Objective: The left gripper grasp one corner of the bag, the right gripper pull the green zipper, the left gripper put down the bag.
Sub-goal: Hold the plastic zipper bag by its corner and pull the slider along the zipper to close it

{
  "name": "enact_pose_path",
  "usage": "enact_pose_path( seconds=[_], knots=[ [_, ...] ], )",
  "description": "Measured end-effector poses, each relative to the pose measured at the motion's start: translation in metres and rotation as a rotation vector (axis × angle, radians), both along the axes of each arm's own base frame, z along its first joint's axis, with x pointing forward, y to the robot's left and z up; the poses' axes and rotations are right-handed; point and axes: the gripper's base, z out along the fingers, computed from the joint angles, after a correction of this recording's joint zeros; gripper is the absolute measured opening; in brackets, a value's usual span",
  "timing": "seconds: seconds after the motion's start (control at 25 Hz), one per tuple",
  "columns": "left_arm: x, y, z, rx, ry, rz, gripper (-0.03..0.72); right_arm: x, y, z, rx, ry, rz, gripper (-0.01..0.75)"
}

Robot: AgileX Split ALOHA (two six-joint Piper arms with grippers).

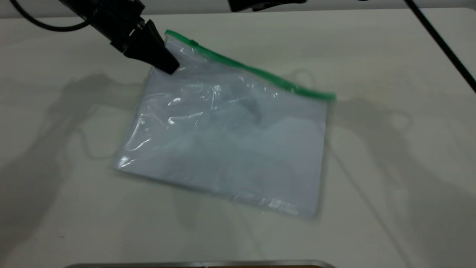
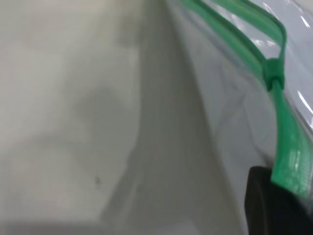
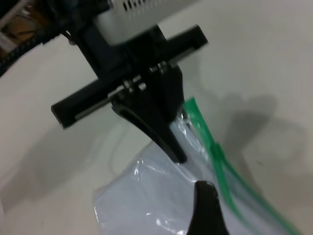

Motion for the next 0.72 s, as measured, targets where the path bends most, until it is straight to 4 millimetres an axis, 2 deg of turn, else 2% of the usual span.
enact_pose_path(
  seconds=[0.16, 0.48, 0.72],
  knots=[
    [0.002, 0.001, -0.002, 0.028, -0.031, 0.006, 0.055, 0.006, 0.014, -0.006, 0.013, -0.001, 0.031, 0.586],
    [0.003, -0.01, -0.004, 0.046, -0.11, -0.039, 0.055, 0.013, 0.043, -0.034, -0.002, 0.041, 0.143, 0.586],
    [0.001, -0.025, -0.005, 0.048, -0.156, -0.091, 0.055, 0.022, 0.05, -0.053, -0.007, 0.045, 0.151, 0.586]
  ],
)
